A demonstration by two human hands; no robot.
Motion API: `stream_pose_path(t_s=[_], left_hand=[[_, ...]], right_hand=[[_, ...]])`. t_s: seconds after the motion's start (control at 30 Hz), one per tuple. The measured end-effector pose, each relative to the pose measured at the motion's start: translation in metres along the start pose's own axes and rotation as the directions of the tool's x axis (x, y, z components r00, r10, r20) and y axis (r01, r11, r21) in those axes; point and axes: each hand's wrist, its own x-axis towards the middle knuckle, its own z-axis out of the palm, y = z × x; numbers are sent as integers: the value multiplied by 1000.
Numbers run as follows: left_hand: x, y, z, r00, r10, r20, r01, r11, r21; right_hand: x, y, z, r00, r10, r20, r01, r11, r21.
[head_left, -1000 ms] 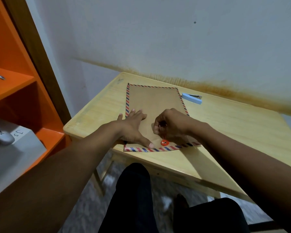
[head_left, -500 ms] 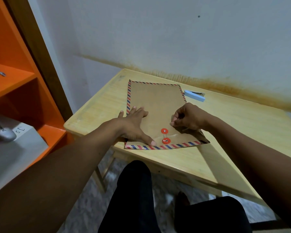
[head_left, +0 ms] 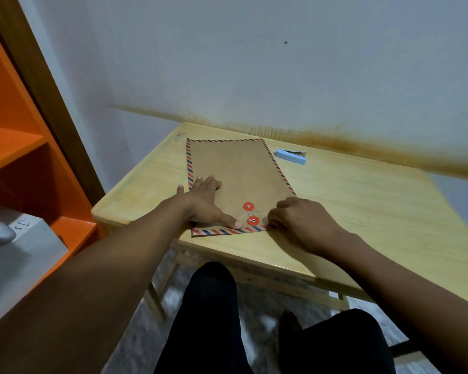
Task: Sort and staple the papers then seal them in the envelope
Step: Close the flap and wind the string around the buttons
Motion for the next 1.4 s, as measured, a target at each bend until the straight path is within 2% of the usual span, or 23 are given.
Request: stream_pose_path(t_s=[0.1, 0.17, 0.37, 0.67, 0.77, 0.87, 1.0, 1.1, 1.17, 1.3, 1.4], left_hand=[[0, 2, 0, 1000, -2, -7, 2, 1000, -14], [-1, 2, -1, 1000, -1, -3, 1, 1000, -15], [-7, -5, -14, 993, 47, 106, -45, 999, -14], [-6, -13, -9, 992, 98, 85, -96, 995, -22], [-3, -13, -9, 991, 93, 92, -93, 996, -10], [-3, -13, -9, 991, 87, 97, -86, 996, -5], [-5, -9, -13, 992, 68, 106, -67, 998, -18], [-1, 0, -11, 997, 5, 73, -1, 999, -51], [-1, 10, -4, 998, -37, 45, 37, 999, 0], [-4, 20, 9, 998, -66, -8, 67, 997, 41], [-3, 19, 10, 997, -67, -25, 68, 997, 34]], right_hand=[[-4, -14, 3, 990, -125, -61, 121, 990, -73], [-2, -23, 6, 987, -150, -60, 145, 986, -80], [19, -33, 4, 998, -63, 25, 60, 992, 114], [82, -13, 0, 993, -26, 115, -6, 964, 267], [96, -2, -1, 987, 63, 148, -120, 901, 416], [108, 10, 1, 956, 153, 252, -268, 806, 528], [111, 26, 1, 929, 207, 307, -351, 758, 550], [106, 34, 1, 921, 218, 322, -369, 752, 547], [101, 38, 3, 914, 237, 328, -389, 740, 548], [88, 41, 6, 930, 259, 260, -361, 769, 527], [75, 36, 7, 954, 223, 198, -293, 834, 468]])
